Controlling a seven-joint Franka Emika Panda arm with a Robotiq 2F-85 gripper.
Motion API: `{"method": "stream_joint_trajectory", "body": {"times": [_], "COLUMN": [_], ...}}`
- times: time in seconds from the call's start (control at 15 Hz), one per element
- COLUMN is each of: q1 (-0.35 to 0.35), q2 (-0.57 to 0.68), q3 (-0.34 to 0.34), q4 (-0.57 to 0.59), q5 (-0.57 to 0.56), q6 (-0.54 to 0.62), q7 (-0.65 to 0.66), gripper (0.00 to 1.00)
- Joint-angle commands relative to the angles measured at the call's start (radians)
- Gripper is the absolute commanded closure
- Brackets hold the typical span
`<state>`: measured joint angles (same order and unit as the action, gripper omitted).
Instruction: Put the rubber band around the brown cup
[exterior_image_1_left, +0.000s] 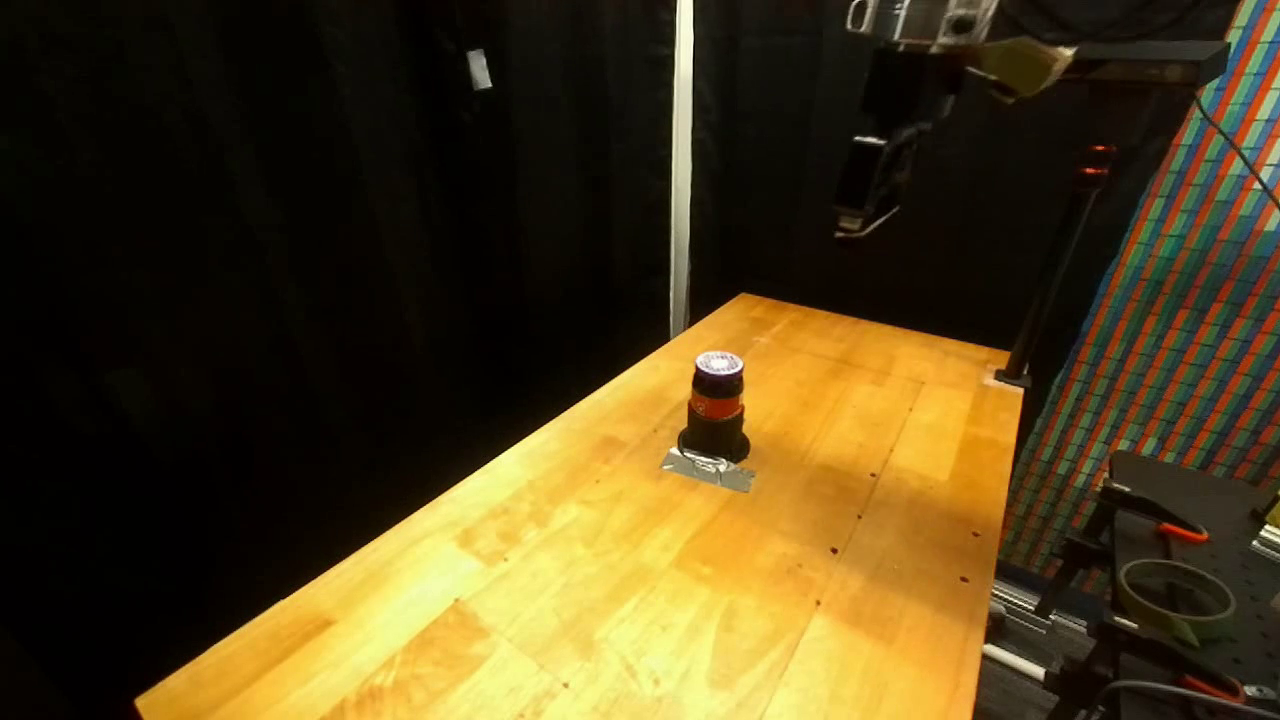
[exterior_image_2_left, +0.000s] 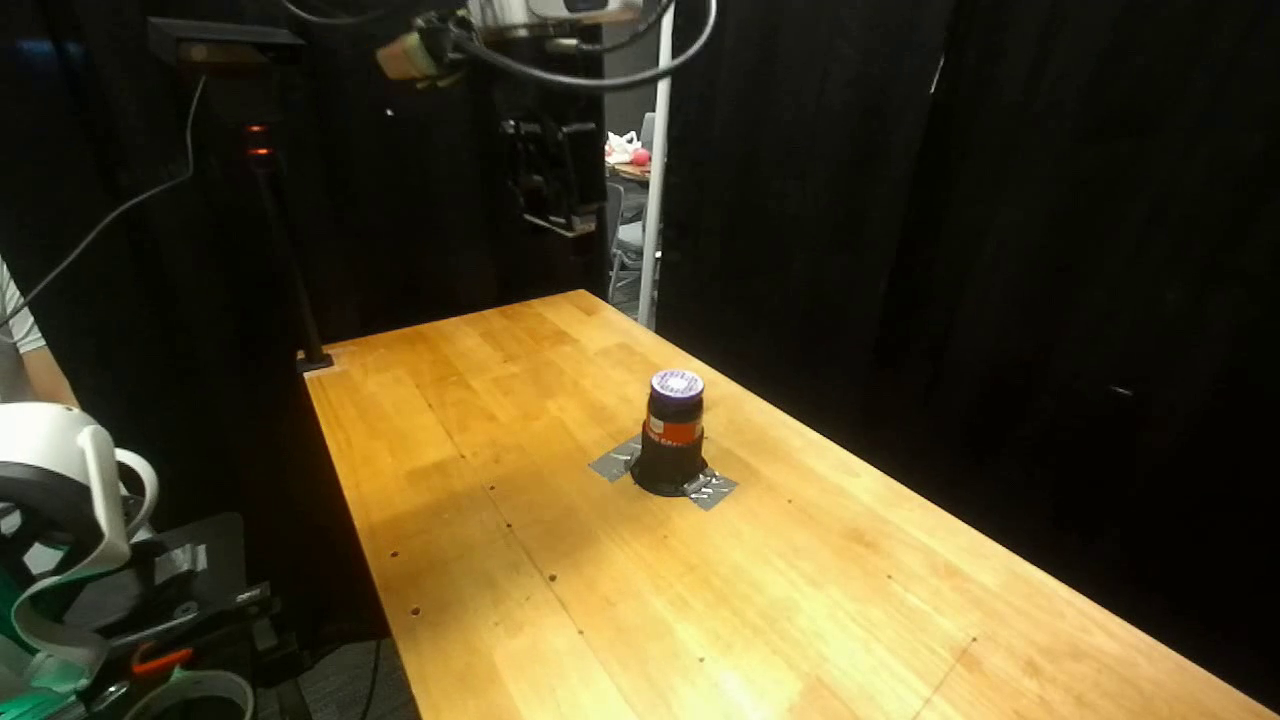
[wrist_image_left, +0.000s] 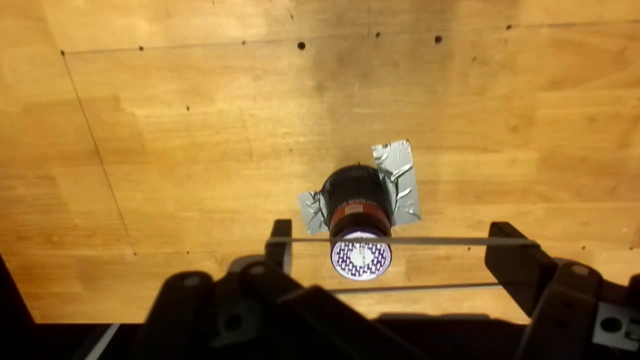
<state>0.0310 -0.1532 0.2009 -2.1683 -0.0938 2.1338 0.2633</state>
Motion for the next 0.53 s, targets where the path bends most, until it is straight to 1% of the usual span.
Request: {"method": "stream_joint_trajectory", "body": {"times": [0.0, 0.2, 0.33, 0.47], "q1": [0.013, 0.040, 0.068, 0.100], "q2": [0.199, 0.313, 0.378, 0.431], "q3": [-0.013, -0.057, -0.096, -0.135], "q4": [0.121, 0.169, 0.197, 0.218], "q5": [-0.122, -0.230, -0.283, -0.307], "q6": [0.153, 0.261, 0.319, 0.362], "q7": [0.143, 0.259, 0.323, 0.369], "gripper": [0.00, 0.00, 0.00, 0.00]}}
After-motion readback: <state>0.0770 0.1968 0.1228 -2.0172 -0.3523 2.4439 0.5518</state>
